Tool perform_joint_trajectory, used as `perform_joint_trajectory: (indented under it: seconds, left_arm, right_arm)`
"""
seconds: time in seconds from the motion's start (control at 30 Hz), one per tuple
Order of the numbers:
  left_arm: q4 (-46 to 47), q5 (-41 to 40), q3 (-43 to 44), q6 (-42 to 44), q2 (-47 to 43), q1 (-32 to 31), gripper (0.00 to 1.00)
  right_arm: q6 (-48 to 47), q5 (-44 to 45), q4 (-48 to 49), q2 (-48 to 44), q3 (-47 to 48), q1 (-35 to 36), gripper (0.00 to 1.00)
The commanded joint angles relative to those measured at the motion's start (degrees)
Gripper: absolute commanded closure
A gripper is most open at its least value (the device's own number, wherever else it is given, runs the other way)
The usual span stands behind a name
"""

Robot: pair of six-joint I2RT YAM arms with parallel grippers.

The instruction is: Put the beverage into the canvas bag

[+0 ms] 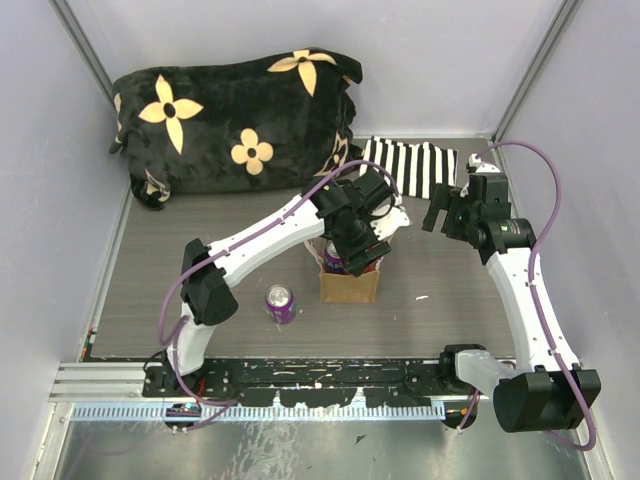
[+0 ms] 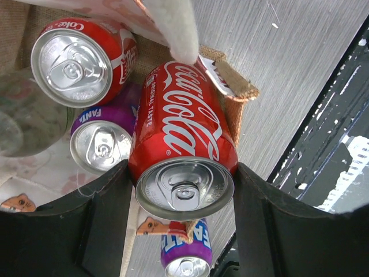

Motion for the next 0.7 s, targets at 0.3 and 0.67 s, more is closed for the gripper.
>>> perform_joint_trajectory:
  seconds: [0.3,0.67]
  left_arm:
    - [-5.67,11.16,10.94,-6.62,7.35,2.01,1.0]
    - [-4.25,15.43,9.98,-14.86,5.0,4.37,1.0]
  right_arm:
    - [-0.2,0.39,2.1,-0.5,-0.77,-0.18,0.02]
    - [0.06,0.0,2.91,0.34,-1.58,-0.18,0.02]
